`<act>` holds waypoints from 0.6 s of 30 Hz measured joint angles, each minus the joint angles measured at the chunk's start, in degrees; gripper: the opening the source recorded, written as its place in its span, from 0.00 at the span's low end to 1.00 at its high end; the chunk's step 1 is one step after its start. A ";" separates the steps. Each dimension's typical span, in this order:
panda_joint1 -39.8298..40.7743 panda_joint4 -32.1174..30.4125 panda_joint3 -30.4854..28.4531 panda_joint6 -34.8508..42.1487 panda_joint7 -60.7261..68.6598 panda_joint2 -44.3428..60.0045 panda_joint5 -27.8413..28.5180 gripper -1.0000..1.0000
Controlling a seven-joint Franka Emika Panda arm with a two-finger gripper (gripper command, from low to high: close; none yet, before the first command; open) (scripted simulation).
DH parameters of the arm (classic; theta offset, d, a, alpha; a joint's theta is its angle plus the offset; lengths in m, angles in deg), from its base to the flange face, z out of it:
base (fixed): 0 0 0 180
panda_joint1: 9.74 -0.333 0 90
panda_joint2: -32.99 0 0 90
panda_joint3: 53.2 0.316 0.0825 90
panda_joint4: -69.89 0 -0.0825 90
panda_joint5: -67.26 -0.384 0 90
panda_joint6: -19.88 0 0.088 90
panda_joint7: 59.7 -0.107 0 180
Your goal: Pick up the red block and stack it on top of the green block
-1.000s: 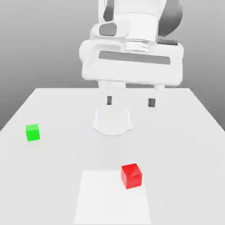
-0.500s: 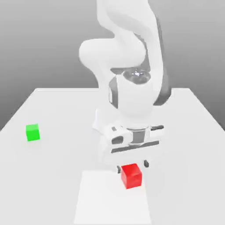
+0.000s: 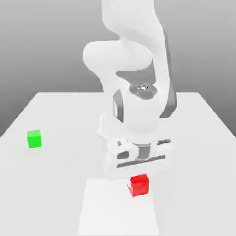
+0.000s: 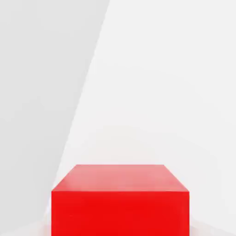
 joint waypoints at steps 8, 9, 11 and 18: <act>1.63 -1.69 -0.07 7.80 0.96 -9.10 -2.45 0.00; 3.65 -1.81 -1.03 8.29 -0.93 -9.67 -1.88 0.00; 7.87 -1.99 -3.00 9.03 -5.69 -10.58 -0.45 0.00; 21.49 -2.51 -11.05 11.21 -23.05 -13.46 4.31 0.00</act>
